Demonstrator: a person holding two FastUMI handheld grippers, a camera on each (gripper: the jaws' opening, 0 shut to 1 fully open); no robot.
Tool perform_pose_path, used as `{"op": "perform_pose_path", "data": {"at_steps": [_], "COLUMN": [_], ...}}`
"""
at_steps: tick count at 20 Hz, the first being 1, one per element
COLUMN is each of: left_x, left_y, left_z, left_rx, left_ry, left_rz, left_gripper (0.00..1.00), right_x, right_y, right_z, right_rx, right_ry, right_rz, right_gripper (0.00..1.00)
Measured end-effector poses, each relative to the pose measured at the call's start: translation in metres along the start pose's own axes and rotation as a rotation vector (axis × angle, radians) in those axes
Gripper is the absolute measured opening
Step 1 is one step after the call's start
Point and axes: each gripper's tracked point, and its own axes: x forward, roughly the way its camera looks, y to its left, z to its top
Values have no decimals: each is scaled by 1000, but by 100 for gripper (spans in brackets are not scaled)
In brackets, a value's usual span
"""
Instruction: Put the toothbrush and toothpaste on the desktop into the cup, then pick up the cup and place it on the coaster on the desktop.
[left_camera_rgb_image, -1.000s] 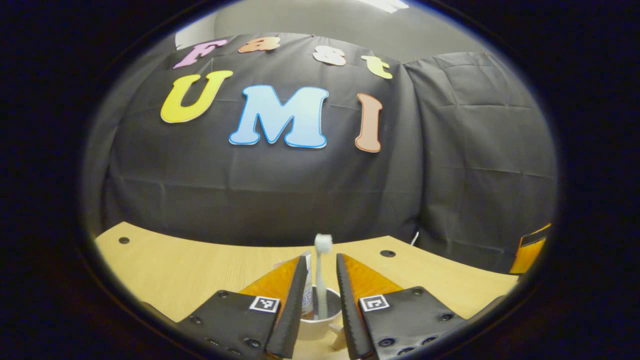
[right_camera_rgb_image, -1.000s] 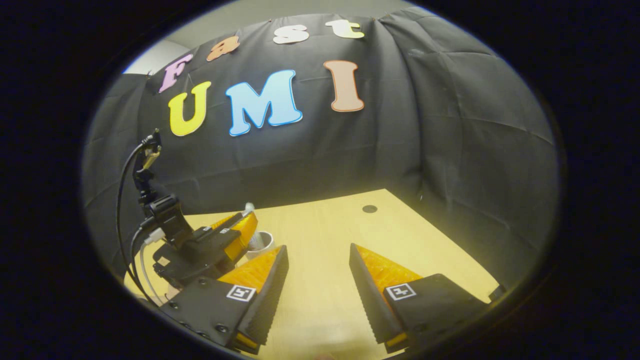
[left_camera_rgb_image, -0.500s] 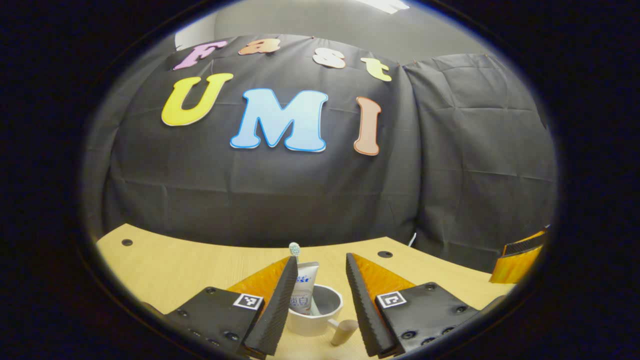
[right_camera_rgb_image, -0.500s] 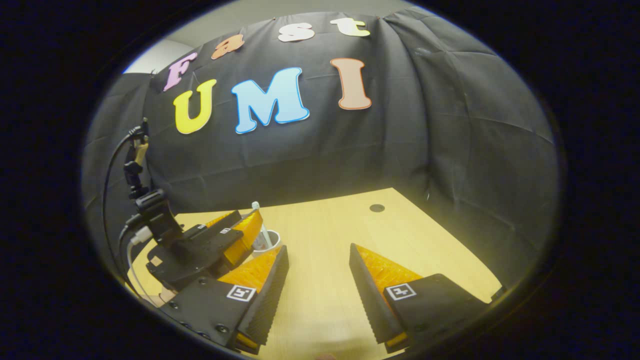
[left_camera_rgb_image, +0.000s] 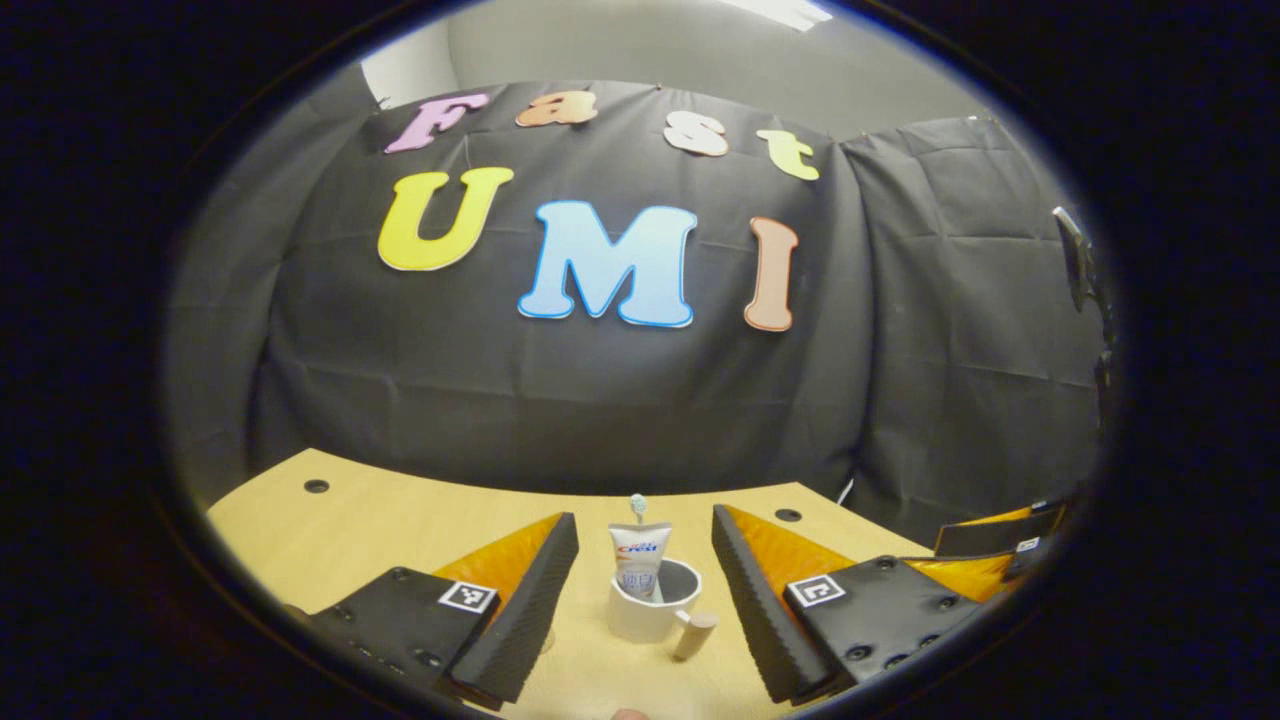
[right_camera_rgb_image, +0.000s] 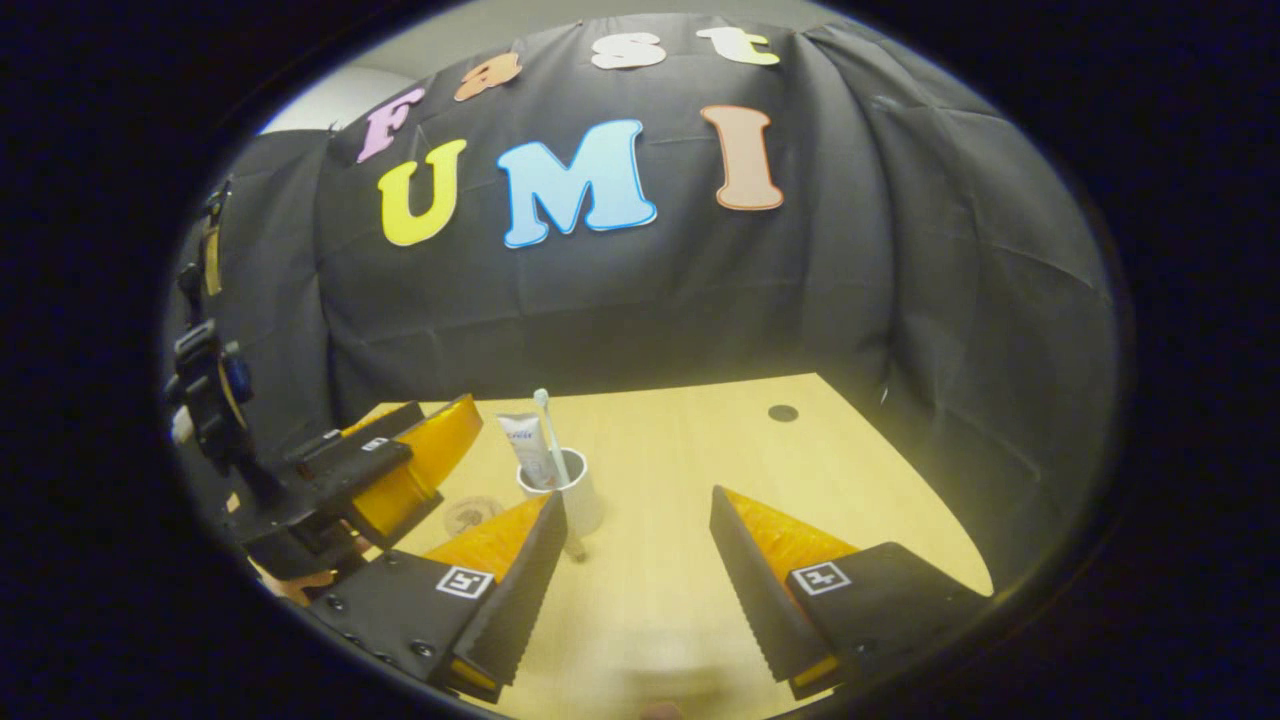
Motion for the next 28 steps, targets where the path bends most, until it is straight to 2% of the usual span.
{"op": "perform_pose_path", "data": {"at_steps": [5, 8, 13, 16, 19, 28], "left_x": [-35, -45, -56, -57, -59, -58], "left_y": [12, 26, 53, 62, 74, 111], "left_z": [23, 28, 35, 40, 48, 43], "left_rx": [-31, -16, 14, 23, -3, -99], "left_ry": [6, 5, 10, 4, -7, 6], "left_rz": [19, 40, 89, 109, 119, 156], "left_gripper": [90, 90, 90, 92, 89, 92], "right_x": [14, 26, 51, 68, 86, 135], "right_y": [20, 27, 51, 60, 67, 73], "right_z": [5, -2, -22, -33, -43, -69], "right_rx": [-53, -67, -49, -82, -119, -247], "right_ry": [74, 158, 316, 402, 489, 672], "right_rz": [8, -8, 35, 47, 49, 13], "right_gripper": [93, 94, 94, 94, 94, 94]}}
